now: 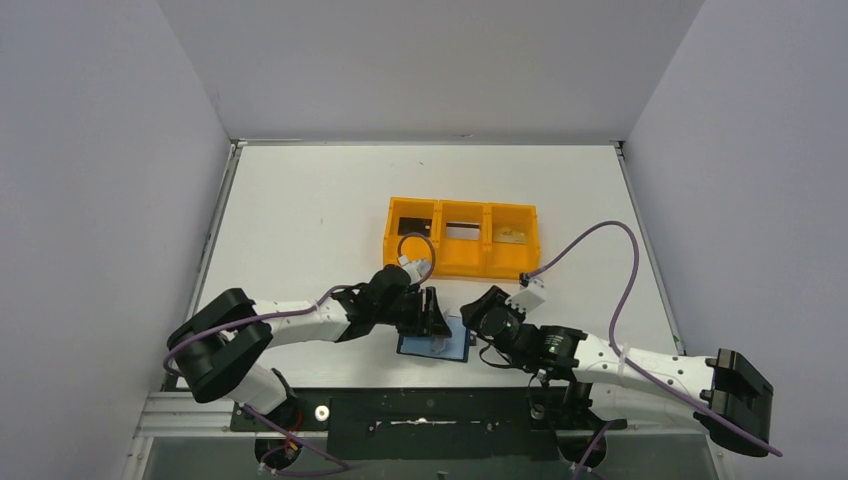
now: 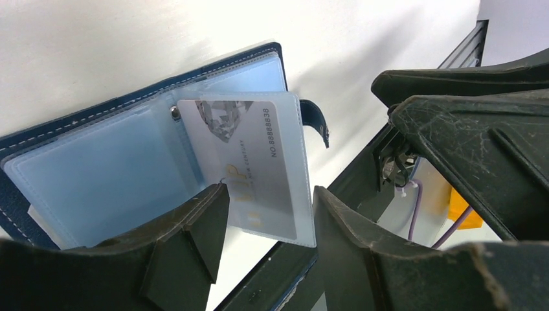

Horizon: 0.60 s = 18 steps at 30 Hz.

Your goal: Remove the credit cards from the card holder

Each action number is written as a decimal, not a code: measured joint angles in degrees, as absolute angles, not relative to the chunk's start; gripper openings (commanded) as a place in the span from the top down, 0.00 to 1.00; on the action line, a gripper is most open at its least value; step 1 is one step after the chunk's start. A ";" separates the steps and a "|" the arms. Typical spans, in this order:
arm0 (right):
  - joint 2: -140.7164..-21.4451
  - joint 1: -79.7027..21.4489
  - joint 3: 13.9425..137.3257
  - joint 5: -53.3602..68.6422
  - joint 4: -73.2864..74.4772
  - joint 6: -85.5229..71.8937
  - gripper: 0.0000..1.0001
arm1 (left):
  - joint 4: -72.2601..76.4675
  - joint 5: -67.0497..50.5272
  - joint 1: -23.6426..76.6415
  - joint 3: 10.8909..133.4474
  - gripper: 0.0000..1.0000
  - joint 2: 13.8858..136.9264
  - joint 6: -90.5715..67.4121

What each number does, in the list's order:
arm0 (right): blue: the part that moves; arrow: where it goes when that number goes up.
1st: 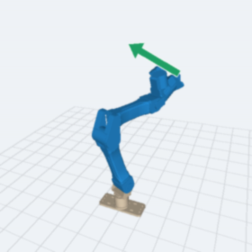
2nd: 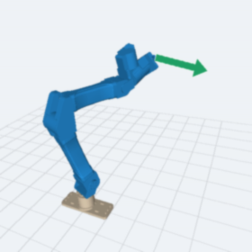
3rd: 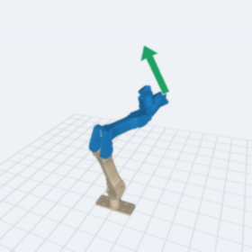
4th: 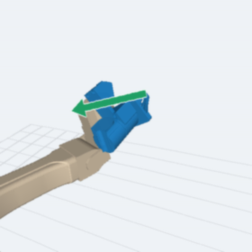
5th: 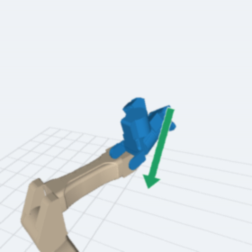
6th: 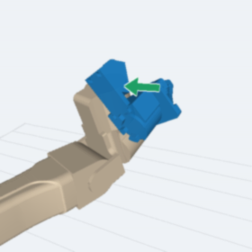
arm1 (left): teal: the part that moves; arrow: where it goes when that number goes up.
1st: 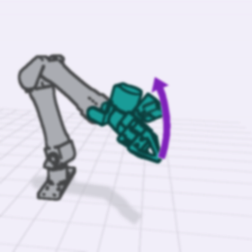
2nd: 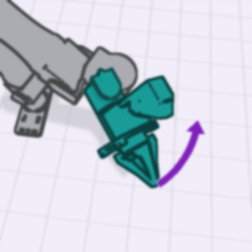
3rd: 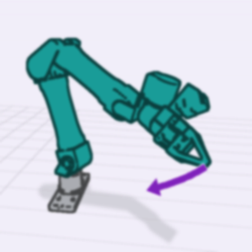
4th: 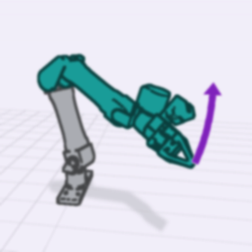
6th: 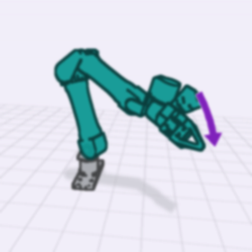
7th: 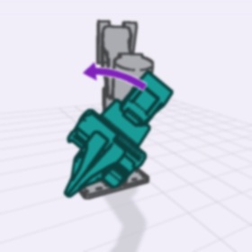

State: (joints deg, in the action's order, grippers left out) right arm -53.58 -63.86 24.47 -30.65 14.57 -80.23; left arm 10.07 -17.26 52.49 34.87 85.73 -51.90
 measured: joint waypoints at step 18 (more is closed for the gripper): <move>-52.07 -63.90 23.70 -28.10 15.40 -81.25 0.61 | 5.78 -13.30 51.83 34.87 0.46 78.83 -51.99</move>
State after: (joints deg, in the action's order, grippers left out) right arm -52.07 -63.90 23.70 -28.10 15.40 -81.25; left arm 5.78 -13.30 51.83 34.87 78.83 -51.99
